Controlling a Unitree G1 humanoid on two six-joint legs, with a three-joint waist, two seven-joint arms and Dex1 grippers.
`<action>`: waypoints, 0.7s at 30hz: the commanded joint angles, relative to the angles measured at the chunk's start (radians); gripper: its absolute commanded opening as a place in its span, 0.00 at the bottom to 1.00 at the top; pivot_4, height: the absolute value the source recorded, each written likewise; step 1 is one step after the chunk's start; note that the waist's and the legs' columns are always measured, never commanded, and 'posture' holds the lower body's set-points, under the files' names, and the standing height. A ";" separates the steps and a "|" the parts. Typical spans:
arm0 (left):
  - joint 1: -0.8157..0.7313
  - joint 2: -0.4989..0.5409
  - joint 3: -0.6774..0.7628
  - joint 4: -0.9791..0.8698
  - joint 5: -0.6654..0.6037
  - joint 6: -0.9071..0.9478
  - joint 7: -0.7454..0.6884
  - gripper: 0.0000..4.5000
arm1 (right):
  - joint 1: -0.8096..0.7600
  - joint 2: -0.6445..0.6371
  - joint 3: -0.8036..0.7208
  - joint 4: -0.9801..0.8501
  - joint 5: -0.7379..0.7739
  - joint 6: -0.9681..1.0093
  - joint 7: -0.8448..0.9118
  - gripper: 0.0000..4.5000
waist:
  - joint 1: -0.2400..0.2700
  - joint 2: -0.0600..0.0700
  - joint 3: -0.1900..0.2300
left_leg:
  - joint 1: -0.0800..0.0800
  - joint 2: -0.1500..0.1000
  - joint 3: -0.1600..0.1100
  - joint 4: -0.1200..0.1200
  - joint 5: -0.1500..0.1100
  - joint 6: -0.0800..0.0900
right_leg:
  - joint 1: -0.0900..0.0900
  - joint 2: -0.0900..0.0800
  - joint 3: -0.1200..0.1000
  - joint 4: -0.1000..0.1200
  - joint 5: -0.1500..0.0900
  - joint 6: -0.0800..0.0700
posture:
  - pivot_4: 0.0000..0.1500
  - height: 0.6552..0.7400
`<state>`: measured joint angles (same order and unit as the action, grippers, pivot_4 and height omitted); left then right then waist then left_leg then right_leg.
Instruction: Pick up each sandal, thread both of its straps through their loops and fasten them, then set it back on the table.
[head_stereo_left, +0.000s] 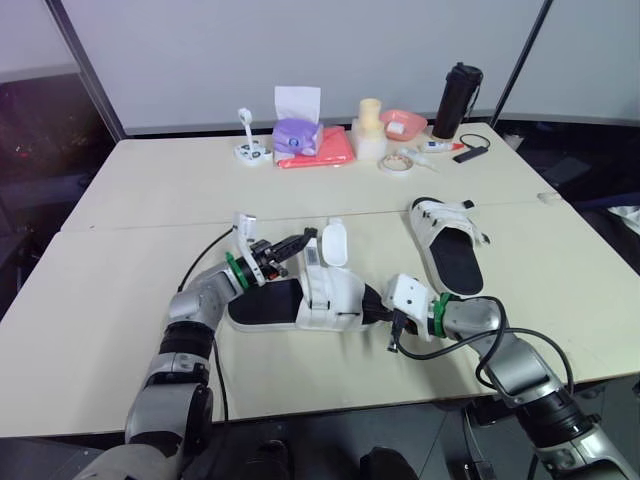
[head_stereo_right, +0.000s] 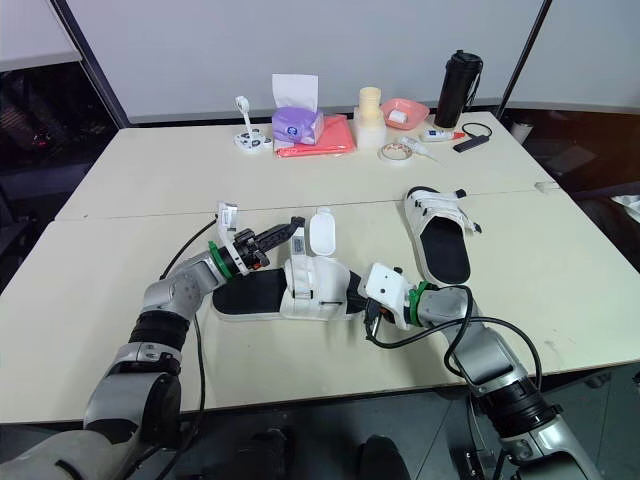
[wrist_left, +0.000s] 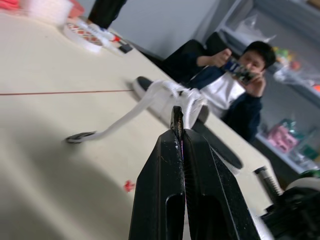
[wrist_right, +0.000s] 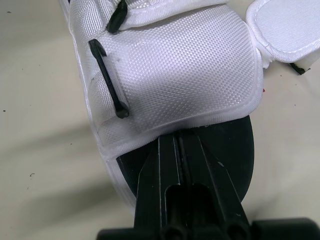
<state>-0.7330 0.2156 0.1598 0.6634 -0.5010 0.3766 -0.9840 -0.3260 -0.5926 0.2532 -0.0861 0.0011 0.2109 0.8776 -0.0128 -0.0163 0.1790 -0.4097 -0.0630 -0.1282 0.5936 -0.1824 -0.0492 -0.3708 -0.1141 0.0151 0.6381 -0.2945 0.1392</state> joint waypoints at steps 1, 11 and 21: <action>0.018 0.011 -0.023 0.028 0.048 -0.055 -0.015 0.01 | 0.021 -0.013 0.035 0.035 -0.029 0.028 0.017 0.00 | 0.000 0.000 0.000 | 0.000 0.000 0.000 0.000 0.000 0.000 | 0.000 0.000 0.000 0.000 0.000 0.000 | 1.00 1.00; 0.035 0.048 -0.129 0.114 0.166 -0.057 -0.077 0.01 | 0.018 -0.012 0.036 0.040 -0.029 0.026 0.013 0.00 | 0.000 0.000 -0.011 | 0.001 0.000 0.000 0.000 0.000 0.000 | 0.001 0.000 0.000 0.000 0.000 0.000 | 1.00 1.00; 0.012 0.077 -0.158 0.129 0.215 -0.076 -0.088 0.21 | 0.011 -0.007 0.040 0.049 -0.033 0.021 0.009 0.00 | -0.001 0.001 -0.014 | 0.001 0.000 0.000 -0.001 -0.001 0.001 | 0.001 0.000 0.000 0.000 0.000 0.000 | 1.00 1.00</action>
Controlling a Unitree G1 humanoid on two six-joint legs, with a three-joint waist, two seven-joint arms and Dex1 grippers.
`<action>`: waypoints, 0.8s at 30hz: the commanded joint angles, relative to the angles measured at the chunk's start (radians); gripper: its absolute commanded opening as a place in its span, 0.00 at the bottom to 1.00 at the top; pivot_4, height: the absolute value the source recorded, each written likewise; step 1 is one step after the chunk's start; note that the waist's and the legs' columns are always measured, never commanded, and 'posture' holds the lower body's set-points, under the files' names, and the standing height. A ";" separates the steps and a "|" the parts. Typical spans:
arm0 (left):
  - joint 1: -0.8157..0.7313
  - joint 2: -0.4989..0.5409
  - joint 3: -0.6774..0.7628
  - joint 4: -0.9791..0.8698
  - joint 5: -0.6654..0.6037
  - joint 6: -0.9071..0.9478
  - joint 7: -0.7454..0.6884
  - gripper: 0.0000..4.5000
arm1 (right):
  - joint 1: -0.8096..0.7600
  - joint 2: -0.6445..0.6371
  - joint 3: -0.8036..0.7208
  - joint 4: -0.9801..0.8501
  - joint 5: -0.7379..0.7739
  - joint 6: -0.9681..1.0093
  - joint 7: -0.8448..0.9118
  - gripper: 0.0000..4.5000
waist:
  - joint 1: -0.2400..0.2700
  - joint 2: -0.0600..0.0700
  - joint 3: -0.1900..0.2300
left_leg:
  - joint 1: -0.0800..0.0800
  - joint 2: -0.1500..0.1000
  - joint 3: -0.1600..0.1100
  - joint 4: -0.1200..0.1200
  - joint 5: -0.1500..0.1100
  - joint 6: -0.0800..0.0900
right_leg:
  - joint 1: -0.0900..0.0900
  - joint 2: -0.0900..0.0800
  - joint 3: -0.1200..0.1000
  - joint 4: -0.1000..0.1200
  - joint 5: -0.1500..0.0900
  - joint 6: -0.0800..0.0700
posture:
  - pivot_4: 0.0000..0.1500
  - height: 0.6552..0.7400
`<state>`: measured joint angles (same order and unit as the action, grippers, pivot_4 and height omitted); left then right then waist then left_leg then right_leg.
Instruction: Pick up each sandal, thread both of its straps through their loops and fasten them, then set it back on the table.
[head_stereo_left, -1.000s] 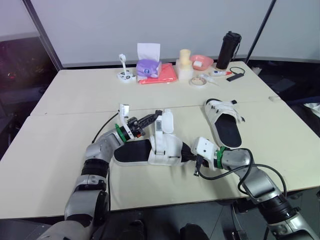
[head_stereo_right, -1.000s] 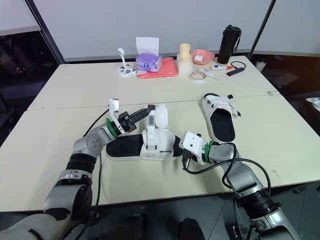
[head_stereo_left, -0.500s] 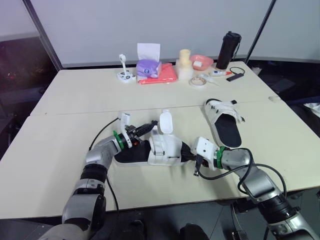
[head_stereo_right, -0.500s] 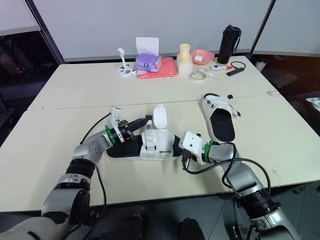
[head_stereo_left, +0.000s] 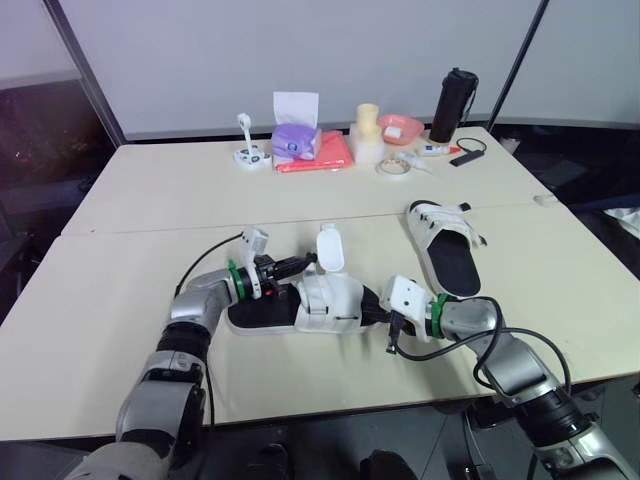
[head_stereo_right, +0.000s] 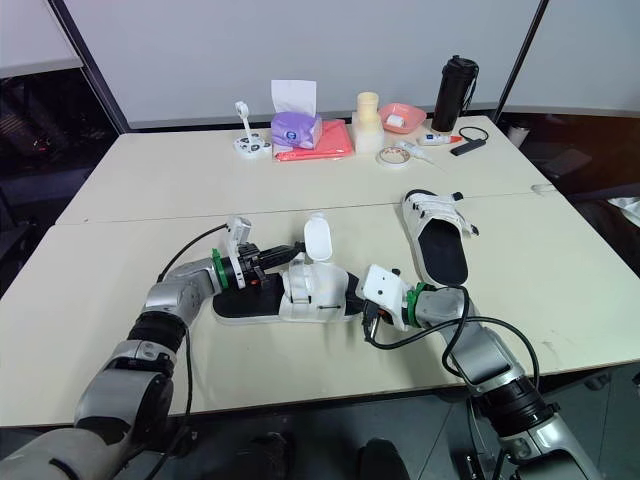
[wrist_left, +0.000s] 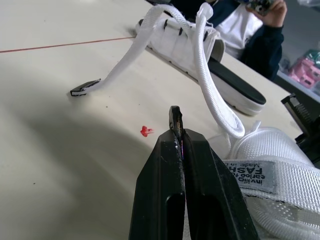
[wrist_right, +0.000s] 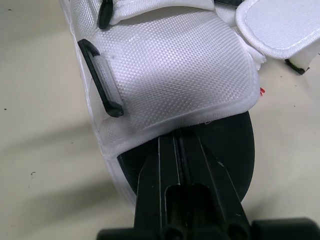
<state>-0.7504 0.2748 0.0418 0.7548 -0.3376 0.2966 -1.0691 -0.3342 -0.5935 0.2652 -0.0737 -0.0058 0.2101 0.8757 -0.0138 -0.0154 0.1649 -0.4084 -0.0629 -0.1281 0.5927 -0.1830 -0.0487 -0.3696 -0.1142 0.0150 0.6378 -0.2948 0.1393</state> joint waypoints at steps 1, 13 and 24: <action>0.034 0.027 -0.058 0.033 0.079 -0.031 -0.002 0.31 | 0.019 -0.006 0.028 0.036 -0.026 0.021 0.010 0.00 | 0.000 0.000 0.000 | 0.000 0.000 0.000 0.000 0.000 0.000 | 0.000 0.000 0.000 0.000 0.000 0.000 | 1.00 1.00; -0.025 0.102 -0.170 0.069 0.301 -0.361 0.102 0.63 | 0.016 -0.001 0.030 0.040 -0.027 0.018 0.004 0.00 | 0.002 0.000 0.000 | 0.000 0.000 0.000 0.000 0.000 0.000 | 0.000 0.000 0.000 0.000 0.000 0.000 | 1.00 1.00; -0.179 0.079 -0.029 0.155 0.182 -0.271 0.132 0.63 | 0.009 0.010 0.033 0.050 -0.029 0.013 -0.002 0.00 | -0.001 -0.003 0.002 | -0.001 0.000 0.000 0.000 0.000 0.000 | -0.001 0.001 0.000 0.000 0.000 0.000 | 1.00 1.00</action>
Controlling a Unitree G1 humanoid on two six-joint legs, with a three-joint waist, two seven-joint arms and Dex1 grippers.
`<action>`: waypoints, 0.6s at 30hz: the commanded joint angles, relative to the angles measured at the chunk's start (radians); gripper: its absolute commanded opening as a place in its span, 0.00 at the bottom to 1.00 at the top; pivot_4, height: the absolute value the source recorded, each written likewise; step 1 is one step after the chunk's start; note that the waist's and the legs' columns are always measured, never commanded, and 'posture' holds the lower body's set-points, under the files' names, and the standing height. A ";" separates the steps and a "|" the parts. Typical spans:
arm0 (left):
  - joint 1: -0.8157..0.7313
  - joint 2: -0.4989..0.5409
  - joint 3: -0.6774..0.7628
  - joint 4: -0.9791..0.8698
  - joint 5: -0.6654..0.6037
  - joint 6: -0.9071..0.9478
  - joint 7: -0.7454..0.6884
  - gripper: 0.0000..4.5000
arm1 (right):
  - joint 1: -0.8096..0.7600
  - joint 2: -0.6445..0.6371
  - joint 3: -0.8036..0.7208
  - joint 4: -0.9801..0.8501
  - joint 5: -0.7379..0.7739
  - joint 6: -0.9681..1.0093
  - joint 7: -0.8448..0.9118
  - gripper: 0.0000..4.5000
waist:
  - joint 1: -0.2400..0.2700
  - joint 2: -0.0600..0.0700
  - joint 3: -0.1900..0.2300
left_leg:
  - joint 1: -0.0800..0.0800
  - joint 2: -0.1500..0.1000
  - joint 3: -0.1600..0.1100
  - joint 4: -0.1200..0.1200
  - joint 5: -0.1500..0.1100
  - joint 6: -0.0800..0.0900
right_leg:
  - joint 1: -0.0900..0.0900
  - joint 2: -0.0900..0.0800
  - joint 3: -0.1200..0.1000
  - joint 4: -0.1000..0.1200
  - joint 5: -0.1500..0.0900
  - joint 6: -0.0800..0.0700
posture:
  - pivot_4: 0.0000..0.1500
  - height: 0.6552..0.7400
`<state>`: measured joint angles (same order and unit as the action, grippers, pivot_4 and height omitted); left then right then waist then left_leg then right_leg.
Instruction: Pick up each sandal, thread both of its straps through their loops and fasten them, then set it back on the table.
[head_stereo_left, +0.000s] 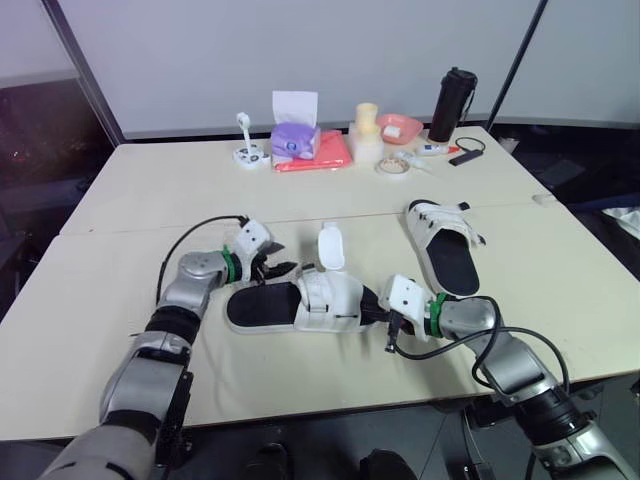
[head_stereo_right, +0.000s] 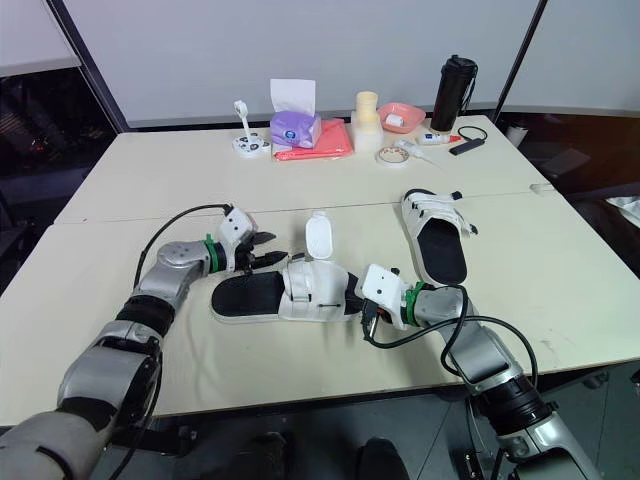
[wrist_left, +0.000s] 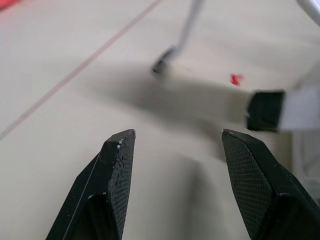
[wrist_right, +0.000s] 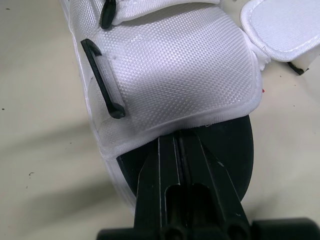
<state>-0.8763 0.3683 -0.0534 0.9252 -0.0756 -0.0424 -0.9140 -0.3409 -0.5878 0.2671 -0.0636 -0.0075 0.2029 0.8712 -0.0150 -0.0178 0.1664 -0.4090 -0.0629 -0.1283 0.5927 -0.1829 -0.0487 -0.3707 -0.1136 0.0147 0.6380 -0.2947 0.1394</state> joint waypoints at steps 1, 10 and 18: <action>-0.065 -0.025 0.087 -0.017 -0.109 0.113 -0.039 0.63 | 0.014 0.006 0.032 0.041 -0.028 0.021 0.002 0.00 | 0.000 -0.001 0.000 | 0.000 0.000 0.000 0.000 0.000 0.000 | 0.000 0.000 0.000 0.000 0.000 0.000 | 1.00 1.00; -0.146 -0.095 0.192 -0.022 -0.318 0.582 -0.196 0.63 | 0.010 0.012 0.031 0.047 -0.029 0.019 -0.001 0.00 | -0.007 -0.002 0.001 | 0.000 0.000 0.000 0.000 0.000 0.000 | -0.001 0.000 0.000 0.003 0.000 0.001 | 1.00 1.00; -0.157 -0.149 0.120 0.030 -0.270 0.599 -0.259 0.63 | 0.017 0.011 0.022 0.040 -0.030 0.026 -0.013 0.00 | -0.003 -0.002 0.001 | 0.000 0.000 0.000 0.001 0.000 0.000 | -0.001 0.000 0.000 0.003 0.000 0.000 | 1.00 1.00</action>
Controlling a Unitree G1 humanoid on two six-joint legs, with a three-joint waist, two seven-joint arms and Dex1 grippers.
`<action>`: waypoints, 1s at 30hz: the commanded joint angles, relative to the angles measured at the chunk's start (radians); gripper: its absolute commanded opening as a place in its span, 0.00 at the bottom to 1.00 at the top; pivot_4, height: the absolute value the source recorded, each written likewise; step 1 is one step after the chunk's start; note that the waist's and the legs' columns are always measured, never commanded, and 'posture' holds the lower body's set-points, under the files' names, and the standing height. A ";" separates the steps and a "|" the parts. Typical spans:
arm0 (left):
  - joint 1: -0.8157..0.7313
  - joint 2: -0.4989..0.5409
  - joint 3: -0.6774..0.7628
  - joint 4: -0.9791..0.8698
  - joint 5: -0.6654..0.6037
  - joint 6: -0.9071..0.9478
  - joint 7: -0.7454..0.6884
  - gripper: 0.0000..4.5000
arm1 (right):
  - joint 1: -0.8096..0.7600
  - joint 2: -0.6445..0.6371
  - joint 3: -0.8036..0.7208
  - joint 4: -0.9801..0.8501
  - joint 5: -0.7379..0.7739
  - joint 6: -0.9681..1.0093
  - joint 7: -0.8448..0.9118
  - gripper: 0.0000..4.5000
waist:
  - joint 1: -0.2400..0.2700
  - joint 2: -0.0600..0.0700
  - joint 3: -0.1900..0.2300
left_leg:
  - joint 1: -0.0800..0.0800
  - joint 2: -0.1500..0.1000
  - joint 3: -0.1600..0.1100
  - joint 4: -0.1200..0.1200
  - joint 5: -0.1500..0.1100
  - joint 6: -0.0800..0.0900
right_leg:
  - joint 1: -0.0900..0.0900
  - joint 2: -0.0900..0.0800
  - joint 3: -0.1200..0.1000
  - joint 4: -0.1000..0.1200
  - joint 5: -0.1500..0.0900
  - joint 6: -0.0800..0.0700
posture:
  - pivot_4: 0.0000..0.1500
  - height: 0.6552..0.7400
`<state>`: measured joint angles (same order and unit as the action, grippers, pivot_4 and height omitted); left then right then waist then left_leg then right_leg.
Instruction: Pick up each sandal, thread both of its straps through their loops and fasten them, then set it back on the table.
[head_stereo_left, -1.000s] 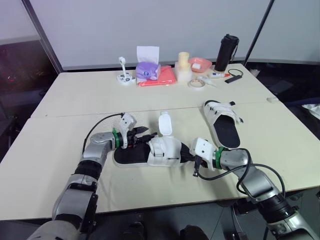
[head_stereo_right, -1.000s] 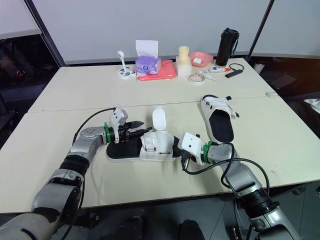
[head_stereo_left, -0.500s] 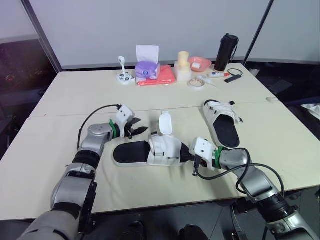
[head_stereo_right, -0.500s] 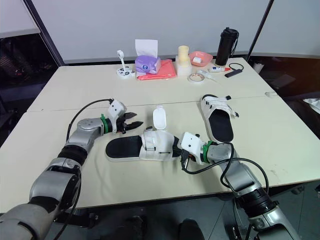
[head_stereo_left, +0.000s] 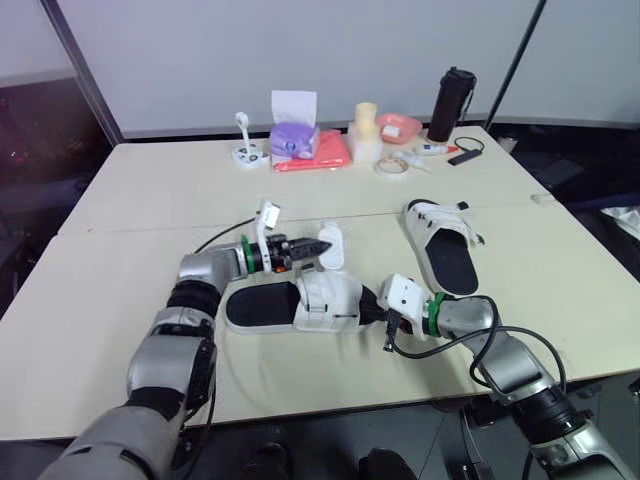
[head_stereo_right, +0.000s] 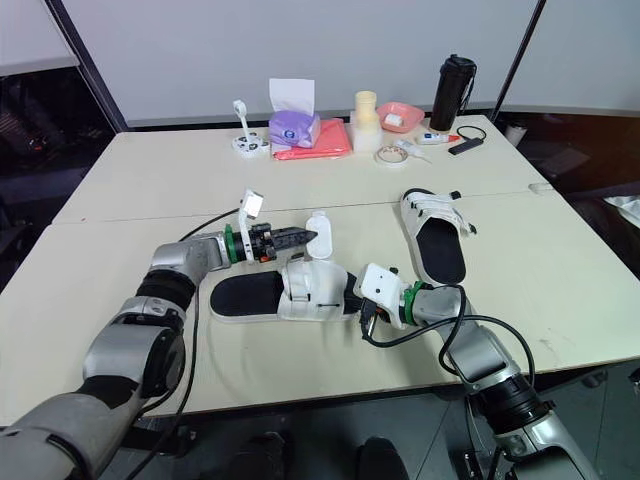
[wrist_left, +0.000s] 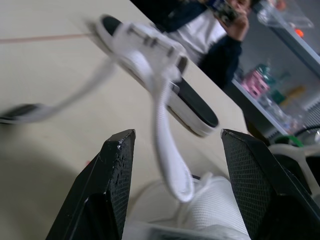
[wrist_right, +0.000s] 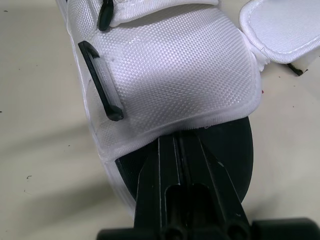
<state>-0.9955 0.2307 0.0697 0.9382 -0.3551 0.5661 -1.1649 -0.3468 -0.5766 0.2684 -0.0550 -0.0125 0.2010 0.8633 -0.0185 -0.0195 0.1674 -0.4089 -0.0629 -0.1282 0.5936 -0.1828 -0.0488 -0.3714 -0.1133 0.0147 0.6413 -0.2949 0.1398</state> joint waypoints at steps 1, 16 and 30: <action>-0.045 -0.021 0.000 0.033 0.012 -0.019 -0.001 0.63 | 0.025 0.000 0.019 0.029 -0.025 0.029 -0.006 0.00 | 0.000 0.000 0.000 | 0.000 0.000 0.000 0.000 0.000 0.000 | 0.000 0.000 0.000 0.000 0.000 0.000 | 1.00 1.00; -0.244 -0.114 0.224 0.233 -0.089 -0.047 0.131 0.63 | 0.028 -0.005 0.013 0.022 -0.027 0.032 -0.012 0.00 | 0.003 -0.002 0.001 | 0.000 0.000 0.000 0.001 0.000 0.000 | 0.000 0.000 0.000 0.000 -0.001 0.001 | 1.00 1.00; -0.281 -0.107 0.278 0.245 -0.104 -0.033 0.125 0.63 | 0.028 -0.004 0.016 0.023 -0.029 0.027 -0.015 0.00 | 0.002 -0.002 0.001 | 0.000 0.000 0.000 0.000 0.000 0.000 | 0.000 0.000 0.000 0.000 -0.001 0.001 | 1.00 1.00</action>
<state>-1.2334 0.1158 0.3314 1.2040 -0.4427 0.5367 -1.0242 -0.3375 -0.5766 0.2655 -0.0648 -0.0162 0.2029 0.8487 -0.0160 -0.0212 0.1685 -0.4091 -0.0633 -0.1281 0.5940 -0.1828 -0.0489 -0.3714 -0.1135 0.0146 0.6412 -0.2955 0.1407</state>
